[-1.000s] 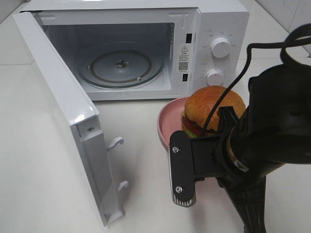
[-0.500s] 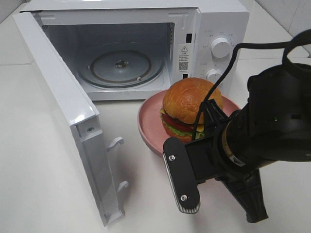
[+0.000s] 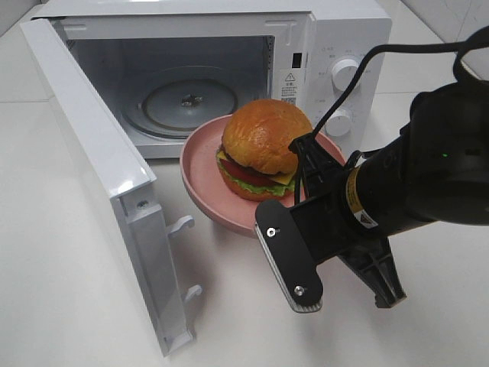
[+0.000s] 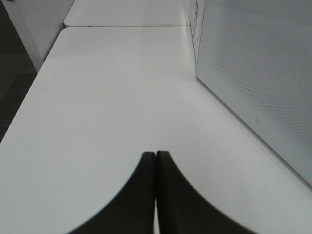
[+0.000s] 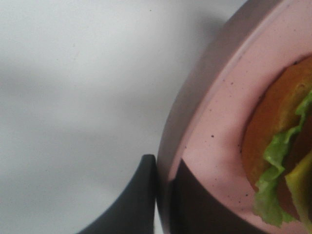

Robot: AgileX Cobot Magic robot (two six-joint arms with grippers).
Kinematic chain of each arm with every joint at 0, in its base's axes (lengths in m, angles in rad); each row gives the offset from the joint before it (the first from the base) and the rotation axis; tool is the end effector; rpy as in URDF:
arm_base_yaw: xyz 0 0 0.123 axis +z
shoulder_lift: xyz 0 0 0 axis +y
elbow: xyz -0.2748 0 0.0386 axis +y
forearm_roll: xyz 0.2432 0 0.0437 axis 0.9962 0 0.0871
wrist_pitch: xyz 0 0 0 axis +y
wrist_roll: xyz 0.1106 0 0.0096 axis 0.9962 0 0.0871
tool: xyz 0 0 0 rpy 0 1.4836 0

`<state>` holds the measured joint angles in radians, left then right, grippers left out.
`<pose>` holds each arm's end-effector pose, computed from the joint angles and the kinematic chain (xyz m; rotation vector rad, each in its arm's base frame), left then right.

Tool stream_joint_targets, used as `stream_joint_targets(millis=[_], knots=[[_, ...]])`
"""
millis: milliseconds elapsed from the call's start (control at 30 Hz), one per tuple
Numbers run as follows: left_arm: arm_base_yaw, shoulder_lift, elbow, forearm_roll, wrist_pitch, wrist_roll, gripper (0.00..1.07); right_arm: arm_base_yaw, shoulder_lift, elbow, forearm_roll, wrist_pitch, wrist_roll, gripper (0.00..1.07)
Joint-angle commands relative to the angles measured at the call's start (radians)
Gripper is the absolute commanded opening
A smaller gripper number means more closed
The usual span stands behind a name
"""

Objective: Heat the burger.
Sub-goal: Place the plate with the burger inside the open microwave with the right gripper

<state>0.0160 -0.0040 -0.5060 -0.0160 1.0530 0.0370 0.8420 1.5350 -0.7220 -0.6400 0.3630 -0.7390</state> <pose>0.0156 -0.0013 0.2684 0.0220 2.0264 0.0144 0.2069 0.1963 0.1598 -2.2969 1.2742 -0.4575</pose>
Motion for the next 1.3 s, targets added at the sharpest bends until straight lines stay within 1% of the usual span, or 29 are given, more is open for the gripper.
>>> stream_joint_targets(millis=[33,67,133,167,233,267,300,333,367,400,433,467,533,567,600,633,667,733,767,833,933,1000,1100,1167,1267,1300], knots=[[0.003,-0.021,0.002,-0.005,-0.013,-0.001,0.0,-0.019,-0.008,-0.004,-0.018,-0.089,-0.092,0.0],[0.003,-0.021,0.002,-0.005,-0.013,-0.001,0.0,-0.038,-0.006,-0.004,0.002,-0.107,-0.152,0.0],[0.003,-0.021,0.002,-0.005,-0.013,-0.001,0.0,-0.045,-0.001,-0.006,0.013,-0.112,-0.177,0.0],[0.003,-0.021,0.002,-0.005,-0.013,-0.001,0.0,-0.065,0.01,-0.012,0.035,-0.114,-0.236,0.0],[0.003,-0.021,0.002,-0.005,-0.013,-0.001,0.0,-0.069,0.017,-0.022,0.054,-0.115,-0.26,0.0],[0.003,-0.021,0.002,-0.005,-0.013,-0.001,0.0,-0.085,0.029,-0.041,0.096,-0.126,-0.295,0.0],[0.003,-0.021,0.002,-0.005,-0.013,-0.001,0.0,-0.085,0.029,-0.041,0.096,-0.126,-0.295,0.0],[0.003,-0.021,0.002,-0.005,-0.013,-0.001,0.0,-0.094,0.044,-0.062,0.145,-0.129,-0.338,0.0],[0.003,-0.021,0.002,-0.005,-0.013,-0.001,0.0,-0.101,0.054,-0.075,0.168,-0.129,-0.364,0.0],[0.003,-0.021,0.002,-0.005,-0.013,-0.001,0.0,-0.101,0.054,-0.075,0.168,-0.129,-0.364,0.0],[0.003,-0.021,0.002,-0.005,-0.013,-0.001,0.0,-0.11,0.075,-0.096,0.214,-0.129,-0.423,0.0],[0.003,-0.021,0.002,-0.005,-0.013,-0.001,0.0,-0.11,0.075,-0.096,0.214,-0.129,-0.423,0.0],[0.003,-0.021,0.002,-0.005,-0.013,-0.001,0.0,-0.121,0.104,-0.127,0.284,-0.124,-0.508,0.0],[0.003,-0.021,0.002,-0.005,-0.013,-0.001,0.0,-0.121,0.104,-0.127,0.284,-0.124,-0.508,0.0],[0.003,-0.021,0.002,-0.005,-0.013,-0.001,0.0,-0.122,0.124,-0.147,0.328,-0.125,-0.551,0.0],[0.003,-0.021,0.002,-0.005,-0.013,-0.001,0.0,-0.122,0.134,-0.157,0.342,-0.124,-0.57,0.0],[0.003,-0.021,0.002,-0.005,-0.013,-0.001,0.0,-0.122,0.134,-0.157,0.342,-0.124,-0.57,0.0],[0.003,-0.021,0.002,-0.005,-0.013,-0.001,0.0,-0.122,0.166,-0.19,0.347,-0.125,-0.603,0.0],[0.003,-0.021,0.002,-0.005,-0.013,-0.001,0.0,-0.122,0.166,-0.19,0.347,-0.125,-0.603,0.0],[0.003,-0.021,0.002,-0.005,-0.013,-0.001,0.0,-0.122,0.198,-0.232,0.346,-0.122,-0.604,0.0],[0.003,-0.021,0.002,-0.005,-0.013,-0.001,0.0,-0.122,0.213,-0.255,0.346,-0.122,-0.617,0.0],[0.003,-0.021,0.002,-0.005,-0.013,-0.001,0.0,-0.122,0.243,-0.31,0.346,-0.117,-0.631,0.0],[0.003,-0.021,0.002,-0.005,-0.013,-0.001,0.0,-0.122,0.253,-0.329,0.346,-0.104,-0.634,0.0],[0.003,-0.021,0.002,-0.005,-0.013,-0.001,0.0,-0.122,0.285,-0.4,0.346,-0.066,-0.65,0.0],[0.003,-0.021,0.002,-0.005,-0.013,-0.001,0.0,-0.122,0.295,-0.419,0.347,-0.059,-0.65,0.0],[0.003,-0.021,0.002,-0.005,-0.013,-0.001,0.0,-0.122,0.312,-0.455,0.348,-0.039,-0.65,0.0]])
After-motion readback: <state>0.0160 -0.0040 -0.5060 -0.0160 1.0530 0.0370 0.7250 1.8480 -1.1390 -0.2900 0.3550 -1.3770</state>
